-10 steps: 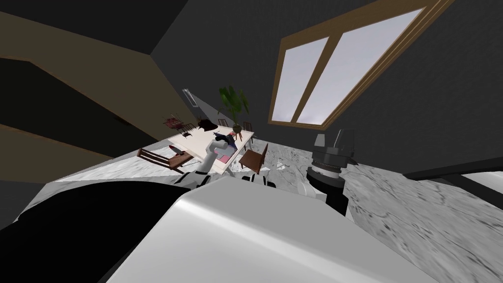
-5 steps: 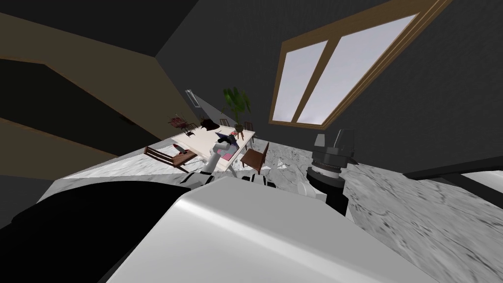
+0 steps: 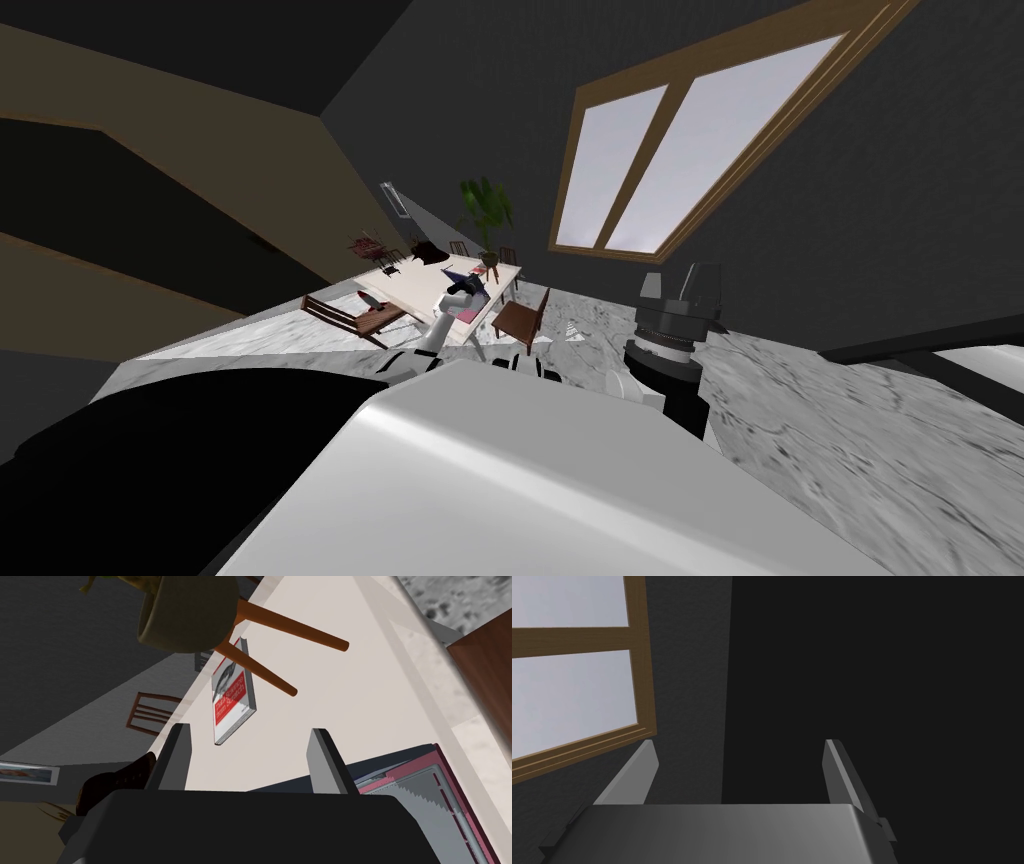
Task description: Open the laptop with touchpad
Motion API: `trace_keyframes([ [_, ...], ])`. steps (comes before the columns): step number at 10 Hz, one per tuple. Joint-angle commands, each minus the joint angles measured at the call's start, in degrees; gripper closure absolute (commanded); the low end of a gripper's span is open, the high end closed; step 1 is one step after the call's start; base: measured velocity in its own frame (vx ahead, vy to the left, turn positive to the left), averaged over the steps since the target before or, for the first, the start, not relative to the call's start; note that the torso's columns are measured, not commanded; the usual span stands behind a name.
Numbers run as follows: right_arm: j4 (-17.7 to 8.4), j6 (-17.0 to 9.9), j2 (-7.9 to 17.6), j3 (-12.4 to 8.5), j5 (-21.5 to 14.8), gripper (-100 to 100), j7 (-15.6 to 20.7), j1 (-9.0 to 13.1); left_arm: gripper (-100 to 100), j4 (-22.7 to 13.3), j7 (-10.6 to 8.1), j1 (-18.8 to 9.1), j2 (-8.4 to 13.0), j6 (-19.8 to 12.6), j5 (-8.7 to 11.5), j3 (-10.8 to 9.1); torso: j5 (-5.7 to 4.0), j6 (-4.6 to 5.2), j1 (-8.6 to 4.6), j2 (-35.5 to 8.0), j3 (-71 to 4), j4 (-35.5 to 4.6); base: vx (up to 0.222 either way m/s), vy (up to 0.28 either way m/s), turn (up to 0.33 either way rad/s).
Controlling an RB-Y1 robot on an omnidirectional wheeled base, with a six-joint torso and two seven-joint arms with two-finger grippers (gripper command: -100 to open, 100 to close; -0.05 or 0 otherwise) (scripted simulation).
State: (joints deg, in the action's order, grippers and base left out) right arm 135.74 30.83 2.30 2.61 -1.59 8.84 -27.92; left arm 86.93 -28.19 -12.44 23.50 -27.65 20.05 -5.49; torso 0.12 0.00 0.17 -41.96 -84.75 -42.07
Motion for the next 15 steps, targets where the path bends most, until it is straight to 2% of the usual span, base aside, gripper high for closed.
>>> trace_keyframes([
  [1,0.0,0.0,0.0,0.0,0.0,0,0.0,0.0,100,-3.0,1.36,-0.4,-2.3,4.5,-0.7,-0.16,-0.01,-0.01,0.01,0.0,0.0,0.0,-0.068,0.034,0.007],
  [2,0.0,0.0,0.0,0.0,0.0,0,0.0,0.0,100,-3.0,1.36,-0.4,-2.3,6.3,-0.7,-0.16,0.06,-0.01,0.02,-0.1,0.1,0.0,-0.062,0.031,-0.002],
  [3,0.0,0.0,0.0,0.0,0.0,0,0.0,0.0,100,-4.9,2.21,-0.8,-4.0,8.0,-1.2,-0.27,0.01,-0.03,-0.02,-0.1,0.1,0.0,-0.072,0.045,0.005],
  [4,0.0,0.0,0.0,0.0,0.0,0,0.0,0.0,100,-4.9,2.21,-0.8,-4.0,9.8,-1.2,-0.27,0.03,-0.06,0.01,-0.2,0.1,0.0,-0.070,0.035,-0.003],
  [5,0.0,0.0,0.0,0.0,0.0,0,0.0,0.0,100,-4.4,2.02,-0.8,-3.7,8.5,-1.0,-0.27,-0.02,-0.08,-0.04,-0.2,0.1,-0.1,-0.031,0.008,-0.007],
  [6,0.0,0.0,0.0,0.0,0.0,0,0.0,0.0,100,-6.5,2.64,-0.4,-5.6,11.8,-1.5,0.07,-0.10,-0.06,-0.14,-0.1,0.1,-0.1,-0.024,0.055,-0.025],
  [8,0.0,0.0,0.0,0.0,0.0,0,0.0,0.0,100,-6.5,2.64,-0.4,-5.6,13.8,-1.5,0.07,0.02,0.08,0.04,0.1,-0.1,0.0,-0.021,0.046,-0.024],
  [9,0.0,0.0,0.0,0.0,0.0,0,0.0,0.0,100,-8.5,3.22,0.0,-7.4,16.0,-1.9,0.36,-0.05,0.00,-0.05,0.1,-0.1,0.0,0.002,0.048,-0.024],
  [11,0.0,0.0,0.0,0.0,0.0,0,0.0,0.0,100,-8.5,3.22,0.0,-7.4,18.7,-1.9,0.36,0.08,0.04,0.14,0.3,-0.2,0.1,-0.013,0.041,-0.023],
  [12,0.0,0.0,0.0,0.0,0.0,0,0.0,0.0,100,-10.5,3.80,0.5,-9.2,20.8,-2.4,0.65,0.04,-0.03,0.09,0.2,-0.1,0.1,-0.007,0.061,-0.029],
  [14,0.0,0.0,0.0,0.0,0.0,0,0.0,0.0,100,-10.5,3.80,0.5,-9.2,23.6,-2.4,0.65,0.17,-0.03,0.26,0.3,-0.2,0.2,-0.015,0.045,-0.023],
  [15,0.0,0.0,0.0,0.0,0.0,0,0.0,0.0,100,-12.5,4.38,0.9,-11.1,26.0,-2.8,0.94,0.09,-0.09,0.17,0.3,-0.2,0.2,-0.004,0.054,-0.019],
])
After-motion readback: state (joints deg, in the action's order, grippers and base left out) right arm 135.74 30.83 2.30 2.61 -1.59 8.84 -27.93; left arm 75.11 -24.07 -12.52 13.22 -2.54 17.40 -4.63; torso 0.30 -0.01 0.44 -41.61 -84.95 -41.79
